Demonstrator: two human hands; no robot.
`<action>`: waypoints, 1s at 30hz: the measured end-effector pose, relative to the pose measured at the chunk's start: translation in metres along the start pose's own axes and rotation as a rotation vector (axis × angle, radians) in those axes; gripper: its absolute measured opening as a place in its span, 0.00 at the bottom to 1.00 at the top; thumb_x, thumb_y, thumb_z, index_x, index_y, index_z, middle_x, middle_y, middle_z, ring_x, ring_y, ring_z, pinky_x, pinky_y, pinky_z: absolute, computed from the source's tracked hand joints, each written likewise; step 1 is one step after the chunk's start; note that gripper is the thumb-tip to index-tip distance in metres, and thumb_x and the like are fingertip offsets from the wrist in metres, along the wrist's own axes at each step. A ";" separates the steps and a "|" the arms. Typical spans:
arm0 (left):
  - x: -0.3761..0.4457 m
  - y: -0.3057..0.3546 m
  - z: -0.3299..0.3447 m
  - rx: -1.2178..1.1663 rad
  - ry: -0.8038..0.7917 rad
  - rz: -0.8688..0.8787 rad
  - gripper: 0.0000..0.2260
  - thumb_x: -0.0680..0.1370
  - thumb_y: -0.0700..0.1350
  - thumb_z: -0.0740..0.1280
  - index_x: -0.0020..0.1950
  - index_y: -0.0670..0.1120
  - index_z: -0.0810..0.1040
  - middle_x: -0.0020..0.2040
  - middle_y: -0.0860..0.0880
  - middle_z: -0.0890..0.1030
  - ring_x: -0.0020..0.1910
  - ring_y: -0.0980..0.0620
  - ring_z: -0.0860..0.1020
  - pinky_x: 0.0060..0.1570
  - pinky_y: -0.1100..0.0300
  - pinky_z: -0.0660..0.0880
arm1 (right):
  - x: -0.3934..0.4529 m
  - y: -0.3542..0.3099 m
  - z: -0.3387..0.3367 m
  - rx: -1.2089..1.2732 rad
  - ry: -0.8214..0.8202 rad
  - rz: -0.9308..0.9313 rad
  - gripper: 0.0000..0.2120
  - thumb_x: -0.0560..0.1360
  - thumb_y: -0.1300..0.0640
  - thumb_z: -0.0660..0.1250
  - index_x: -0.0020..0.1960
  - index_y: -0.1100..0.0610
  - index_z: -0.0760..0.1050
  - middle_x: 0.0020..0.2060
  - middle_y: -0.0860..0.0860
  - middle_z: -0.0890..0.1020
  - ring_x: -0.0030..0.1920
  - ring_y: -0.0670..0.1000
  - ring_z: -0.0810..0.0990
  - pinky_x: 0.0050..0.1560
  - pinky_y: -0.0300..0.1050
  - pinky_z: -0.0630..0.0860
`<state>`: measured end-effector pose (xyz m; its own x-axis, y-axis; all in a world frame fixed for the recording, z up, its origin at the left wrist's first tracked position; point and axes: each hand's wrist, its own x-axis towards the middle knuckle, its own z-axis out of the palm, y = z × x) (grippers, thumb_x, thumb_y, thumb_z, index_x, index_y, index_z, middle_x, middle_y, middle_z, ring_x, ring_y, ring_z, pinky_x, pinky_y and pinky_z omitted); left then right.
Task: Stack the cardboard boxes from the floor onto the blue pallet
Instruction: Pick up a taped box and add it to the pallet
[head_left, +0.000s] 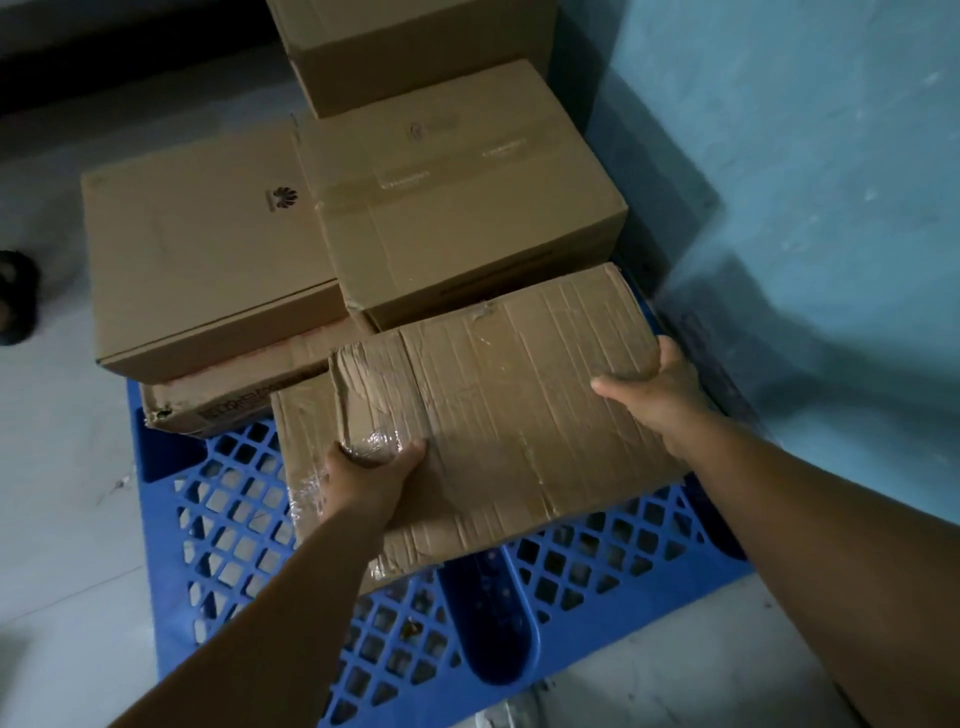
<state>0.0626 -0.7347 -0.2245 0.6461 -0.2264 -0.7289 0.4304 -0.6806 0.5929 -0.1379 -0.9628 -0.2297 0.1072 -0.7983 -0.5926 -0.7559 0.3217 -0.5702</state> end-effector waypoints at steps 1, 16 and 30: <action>0.005 0.002 0.005 -0.001 -0.009 -0.003 0.56 0.47 0.64 0.79 0.70 0.50 0.63 0.64 0.42 0.72 0.60 0.38 0.74 0.55 0.37 0.75 | 0.007 0.000 0.000 0.004 0.004 0.001 0.54 0.61 0.41 0.77 0.77 0.43 0.48 0.73 0.52 0.62 0.71 0.61 0.64 0.66 0.67 0.65; 0.036 -0.012 0.030 0.043 0.017 -0.083 0.42 0.64 0.57 0.78 0.72 0.50 0.61 0.64 0.42 0.70 0.60 0.39 0.74 0.57 0.39 0.75 | 0.050 0.010 0.019 -0.110 -0.015 0.006 0.51 0.69 0.42 0.74 0.78 0.44 0.42 0.78 0.52 0.52 0.75 0.60 0.55 0.70 0.65 0.60; -0.006 -0.007 0.009 -0.049 0.018 0.078 0.38 0.76 0.49 0.70 0.79 0.52 0.51 0.76 0.47 0.64 0.68 0.45 0.69 0.61 0.54 0.69 | -0.038 -0.023 0.049 -0.127 0.084 -0.105 0.43 0.73 0.38 0.65 0.79 0.48 0.45 0.78 0.51 0.53 0.76 0.58 0.57 0.71 0.63 0.60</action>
<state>0.0499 -0.7351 -0.2279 0.6895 -0.2644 -0.6743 0.4085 -0.6268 0.6635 -0.0929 -0.9151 -0.2215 0.1396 -0.8658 -0.4806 -0.8194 0.1715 -0.5470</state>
